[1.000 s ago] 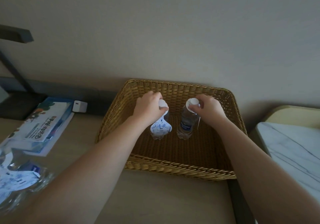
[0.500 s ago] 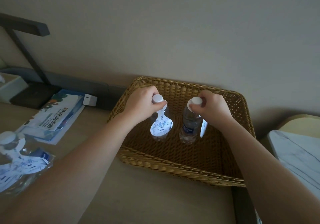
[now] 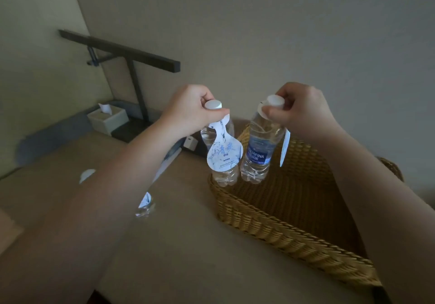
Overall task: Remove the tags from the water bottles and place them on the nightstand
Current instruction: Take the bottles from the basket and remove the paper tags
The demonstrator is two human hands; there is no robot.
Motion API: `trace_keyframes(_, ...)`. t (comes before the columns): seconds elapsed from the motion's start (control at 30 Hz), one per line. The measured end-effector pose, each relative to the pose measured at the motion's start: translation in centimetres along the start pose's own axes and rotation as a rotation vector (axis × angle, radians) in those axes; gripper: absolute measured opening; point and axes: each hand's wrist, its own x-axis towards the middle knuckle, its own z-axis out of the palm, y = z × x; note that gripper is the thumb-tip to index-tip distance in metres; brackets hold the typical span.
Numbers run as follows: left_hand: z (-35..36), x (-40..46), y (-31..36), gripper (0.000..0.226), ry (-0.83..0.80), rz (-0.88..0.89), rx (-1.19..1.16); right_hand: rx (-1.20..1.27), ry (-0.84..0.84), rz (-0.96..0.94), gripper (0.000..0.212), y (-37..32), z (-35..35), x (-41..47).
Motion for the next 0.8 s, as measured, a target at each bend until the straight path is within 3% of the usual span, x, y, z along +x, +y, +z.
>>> trace_keyframes(0.2,-6.7,-2.6,-1.0,0.031,0.038,0.006,0.069,0.036,0.002,-0.105,0.024,-6.7,2.5,1.0)
trace_keyframes(0.4,-10.5,-6.6,-4.3,0.031,-0.023,-0.031,0.247,0.109,-0.066,-0.139,0.026,-10.4,6.7,-0.8)
trace_keyframes(0.6,-10.8,-10.8,-8.8,0.03,-0.071,-0.111,0.218,0.106,-0.238,-0.129,0.023,-11.4,12.3,-4.7)
trace_keyframes(0.8,-7.8,-13.0,-12.1,0.029,-0.145,-0.167,0.157,0.02,-0.301,-0.029,0.024,-10.1,17.2,-8.7)
